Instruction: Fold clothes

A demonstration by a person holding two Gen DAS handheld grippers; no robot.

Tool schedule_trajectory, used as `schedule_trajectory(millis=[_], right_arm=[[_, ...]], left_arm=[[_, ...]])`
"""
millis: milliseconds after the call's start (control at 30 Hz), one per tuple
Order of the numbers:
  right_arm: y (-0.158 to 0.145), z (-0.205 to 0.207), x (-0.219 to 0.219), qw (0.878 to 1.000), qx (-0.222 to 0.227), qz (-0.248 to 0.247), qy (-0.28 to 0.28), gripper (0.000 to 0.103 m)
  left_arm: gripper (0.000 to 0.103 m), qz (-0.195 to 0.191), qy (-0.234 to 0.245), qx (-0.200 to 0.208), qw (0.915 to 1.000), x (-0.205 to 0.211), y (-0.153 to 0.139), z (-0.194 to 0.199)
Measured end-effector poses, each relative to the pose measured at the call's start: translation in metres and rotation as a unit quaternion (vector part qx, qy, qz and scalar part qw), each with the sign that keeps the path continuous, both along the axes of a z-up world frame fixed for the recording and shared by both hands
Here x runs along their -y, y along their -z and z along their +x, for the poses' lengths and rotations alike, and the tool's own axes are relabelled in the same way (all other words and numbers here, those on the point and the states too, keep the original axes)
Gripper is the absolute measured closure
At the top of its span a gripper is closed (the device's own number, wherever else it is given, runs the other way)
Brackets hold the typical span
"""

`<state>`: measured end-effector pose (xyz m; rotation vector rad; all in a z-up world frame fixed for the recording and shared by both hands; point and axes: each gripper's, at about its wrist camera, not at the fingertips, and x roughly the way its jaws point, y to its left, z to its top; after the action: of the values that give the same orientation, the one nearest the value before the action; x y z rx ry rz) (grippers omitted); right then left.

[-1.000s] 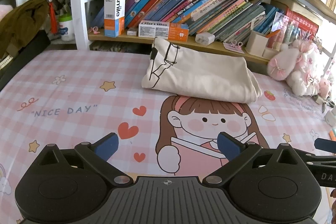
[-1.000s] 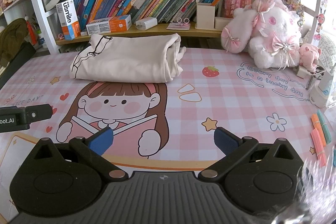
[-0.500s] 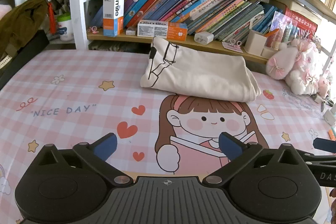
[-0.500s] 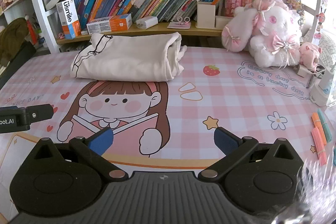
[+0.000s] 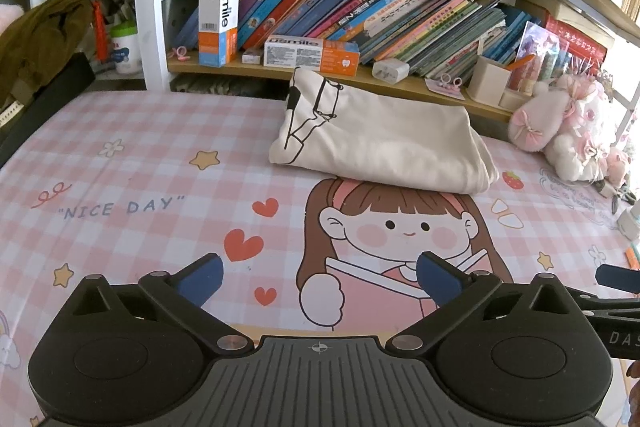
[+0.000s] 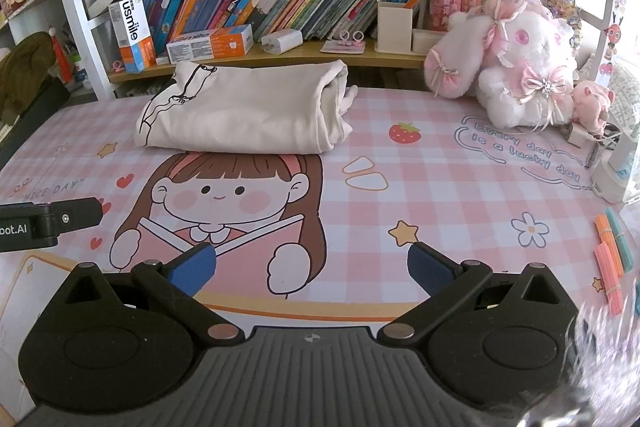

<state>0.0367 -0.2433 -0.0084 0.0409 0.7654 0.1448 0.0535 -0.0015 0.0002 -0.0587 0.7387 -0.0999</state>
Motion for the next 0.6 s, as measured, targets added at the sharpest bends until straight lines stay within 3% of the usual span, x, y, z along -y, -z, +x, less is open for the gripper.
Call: schedule_trajectory(millis=[600], right_arm=[[0.0003,-0.0014,-0.0012,1.0,-0.001,-0.001,-0.003,0.0]], left_arm=[[0.0,-0.001,-0.003,-0.003,1.0,0.0006,0.0033,-0.0012]])
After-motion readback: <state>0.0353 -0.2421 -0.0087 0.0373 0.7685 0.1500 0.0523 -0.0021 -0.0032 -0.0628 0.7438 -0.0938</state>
